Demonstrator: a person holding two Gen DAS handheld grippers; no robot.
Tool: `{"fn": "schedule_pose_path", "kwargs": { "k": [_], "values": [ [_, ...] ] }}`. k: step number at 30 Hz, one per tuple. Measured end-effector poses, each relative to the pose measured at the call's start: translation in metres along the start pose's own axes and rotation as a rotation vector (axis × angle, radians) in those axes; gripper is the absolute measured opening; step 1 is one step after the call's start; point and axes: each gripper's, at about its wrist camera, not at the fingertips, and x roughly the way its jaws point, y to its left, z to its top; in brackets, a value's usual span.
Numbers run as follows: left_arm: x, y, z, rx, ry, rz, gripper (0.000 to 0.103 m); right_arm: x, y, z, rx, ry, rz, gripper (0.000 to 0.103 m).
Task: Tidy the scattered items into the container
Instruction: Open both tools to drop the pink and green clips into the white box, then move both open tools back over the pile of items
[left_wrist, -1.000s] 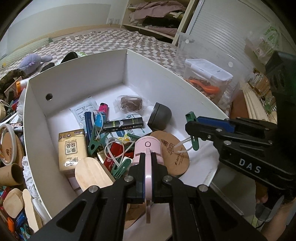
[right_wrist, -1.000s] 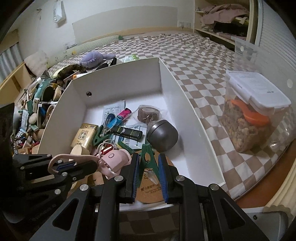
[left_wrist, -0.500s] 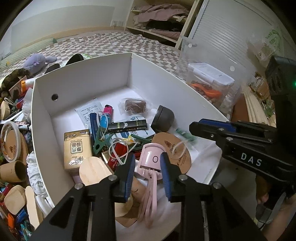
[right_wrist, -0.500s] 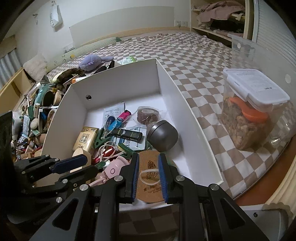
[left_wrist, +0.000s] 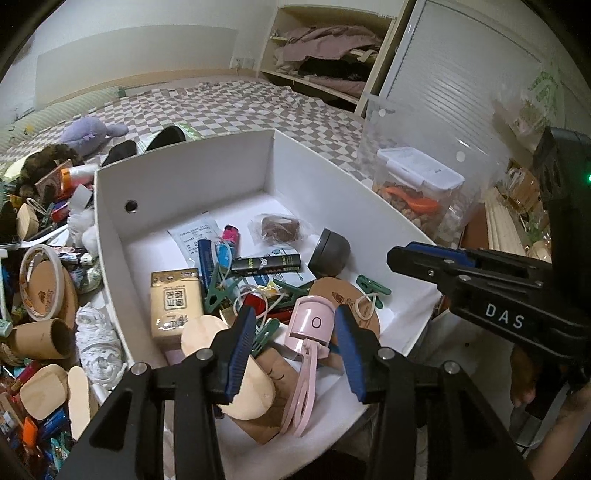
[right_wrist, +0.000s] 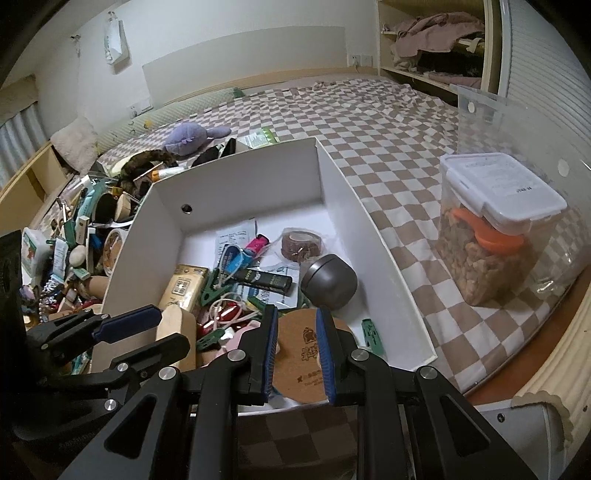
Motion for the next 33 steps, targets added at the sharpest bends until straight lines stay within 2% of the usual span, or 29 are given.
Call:
{"fn": "schedule_pose_path", "kwargs": {
  "k": [1,4,5,6,7,9,11,13,15,17,21,28,33],
  "values": [
    [-0.003,0.001,0.000,-0.002,-0.007,0.006,0.045,-0.001,0.002,0.000,-0.005,-0.003,0.004,0.021],
    [-0.012,0.005,0.001,-0.009,-0.028,0.024,0.058,-0.006,0.006,0.001,-0.021,-0.021,-0.004,0.025],
    [-0.015,0.007,0.001,-0.013,-0.037,0.030,0.061,-0.008,0.007,0.001,-0.022,-0.025,-0.008,0.043],
    [-0.018,0.008,0.001,-0.015,-0.043,0.036,0.062,-0.010,0.008,0.001,-0.019,-0.032,-0.014,0.068],
    [-0.020,0.010,0.000,-0.016,-0.048,0.041,0.064,-0.012,0.009,0.001,-0.015,-0.046,-0.022,0.074],
    [-0.026,0.013,0.001,-0.017,-0.058,0.055,0.069,-0.017,0.011,0.002,-0.011,-0.072,-0.026,0.076],
    [-0.033,0.017,0.000,-0.014,-0.079,0.081,0.082,-0.020,0.013,0.003,-0.006,-0.085,-0.021,0.076],
    [-0.040,0.021,-0.002,-0.013,-0.099,0.095,0.089,-0.022,0.015,0.003,-0.004,-0.112,-0.019,0.078],
    [-0.047,0.026,-0.003,-0.013,-0.119,0.108,0.094,-0.024,0.018,0.002,0.002,-0.141,-0.014,0.089],
    [-0.053,0.030,-0.005,-0.012,-0.140,0.122,0.101,-0.027,0.021,0.001,0.009,-0.169,-0.008,0.093],
    [-0.067,0.040,-0.008,-0.012,-0.179,0.148,0.103,-0.028,0.027,0.001,0.026,-0.209,0.017,0.103],
    [-0.095,0.063,-0.018,-0.033,-0.239,0.196,0.103,-0.036,0.044,-0.002,0.037,-0.308,0.050,0.103],
    [-0.116,0.084,-0.027,-0.073,-0.263,0.233,0.103,-0.037,0.065,-0.003,0.016,-0.342,0.074,0.103]
  ]
}}
